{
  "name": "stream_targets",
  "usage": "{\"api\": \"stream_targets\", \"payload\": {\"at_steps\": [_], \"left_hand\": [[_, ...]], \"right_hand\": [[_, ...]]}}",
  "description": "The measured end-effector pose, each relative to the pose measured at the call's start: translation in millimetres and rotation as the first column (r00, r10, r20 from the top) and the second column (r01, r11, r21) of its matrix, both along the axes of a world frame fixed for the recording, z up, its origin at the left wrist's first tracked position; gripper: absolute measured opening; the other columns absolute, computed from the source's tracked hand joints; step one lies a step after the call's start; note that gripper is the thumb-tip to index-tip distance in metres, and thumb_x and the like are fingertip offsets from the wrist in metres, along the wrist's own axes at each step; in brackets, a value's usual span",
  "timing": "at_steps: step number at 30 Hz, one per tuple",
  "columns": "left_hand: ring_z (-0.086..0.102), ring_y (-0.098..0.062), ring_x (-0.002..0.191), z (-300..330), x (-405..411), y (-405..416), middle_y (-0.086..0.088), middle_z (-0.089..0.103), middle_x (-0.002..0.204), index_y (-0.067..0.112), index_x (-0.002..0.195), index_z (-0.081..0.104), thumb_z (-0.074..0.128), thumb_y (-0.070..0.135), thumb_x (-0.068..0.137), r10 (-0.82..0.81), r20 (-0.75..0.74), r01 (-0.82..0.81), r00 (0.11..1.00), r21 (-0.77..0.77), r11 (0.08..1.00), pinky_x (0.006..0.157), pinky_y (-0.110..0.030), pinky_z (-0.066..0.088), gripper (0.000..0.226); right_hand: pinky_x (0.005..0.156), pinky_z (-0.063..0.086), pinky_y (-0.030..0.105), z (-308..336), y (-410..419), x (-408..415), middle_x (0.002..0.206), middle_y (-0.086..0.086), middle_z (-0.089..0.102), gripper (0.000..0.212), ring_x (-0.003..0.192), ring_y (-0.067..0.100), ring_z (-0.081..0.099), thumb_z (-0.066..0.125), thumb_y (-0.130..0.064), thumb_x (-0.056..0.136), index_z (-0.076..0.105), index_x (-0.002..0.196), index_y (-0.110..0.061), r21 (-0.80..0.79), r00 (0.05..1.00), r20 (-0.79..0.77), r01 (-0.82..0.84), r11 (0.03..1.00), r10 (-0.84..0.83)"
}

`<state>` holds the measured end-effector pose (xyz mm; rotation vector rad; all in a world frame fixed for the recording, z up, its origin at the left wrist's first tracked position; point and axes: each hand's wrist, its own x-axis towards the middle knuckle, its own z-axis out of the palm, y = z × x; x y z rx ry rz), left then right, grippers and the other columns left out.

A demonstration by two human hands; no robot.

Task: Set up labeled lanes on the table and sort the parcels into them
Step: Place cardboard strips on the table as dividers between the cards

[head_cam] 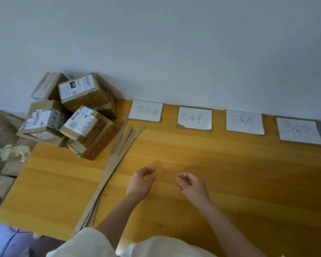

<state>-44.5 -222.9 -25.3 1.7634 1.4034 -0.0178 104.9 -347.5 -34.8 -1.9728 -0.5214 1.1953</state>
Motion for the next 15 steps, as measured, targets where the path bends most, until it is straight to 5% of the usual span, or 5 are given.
{"api": "stream_targets", "payload": {"at_steps": [5,9,15], "left_hand": [[0.056,-0.011,0.102,5.3,-80.0,26.7,0.006,0.058,0.123,0.026,0.12,0.06,0.059,0.021,0.091,0.168,-0.011,-0.165,0.986,0.121,0.979,0.066,-0.024,0.043,0.029],[0.05,-0.022,0.117,-3.2,-141.1,48.4,-0.002,0.057,0.125,0.022,0.124,0.056,0.06,0.017,0.087,0.277,-0.012,-0.272,0.961,0.153,0.95,0.089,-0.037,0.048,0.038],[0.053,-0.023,0.115,-19.5,-191.9,72.8,-0.002,0.057,0.123,0.021,0.126,0.055,0.062,0.03,0.085,0.259,-0.067,-0.256,0.964,0.048,0.965,0.092,-0.039,0.047,0.043]], "right_hand": [[0.079,0.055,0.038,4.5,35.1,-58.6,0.092,-0.001,0.068,0.005,0.087,0.019,0.067,0.06,-0.03,0.095,0.065,0.095,-0.03,-0.05,0.998,-0.029,-0.052,0.997,0.051],[0.077,0.057,0.035,4.8,66.6,-110.8,0.094,0.0,0.068,0.01,0.085,0.018,0.068,0.059,-0.03,0.096,0.064,0.102,-0.024,-0.109,0.996,-0.053,-0.071,0.992,0.066],[0.075,0.057,0.035,-7.9,115.3,-176.4,0.097,0.004,0.068,0.016,0.083,0.019,0.066,0.061,-0.025,0.095,0.062,0.109,-0.016,-0.184,0.987,-0.162,-0.025,0.983,-0.005]]}}
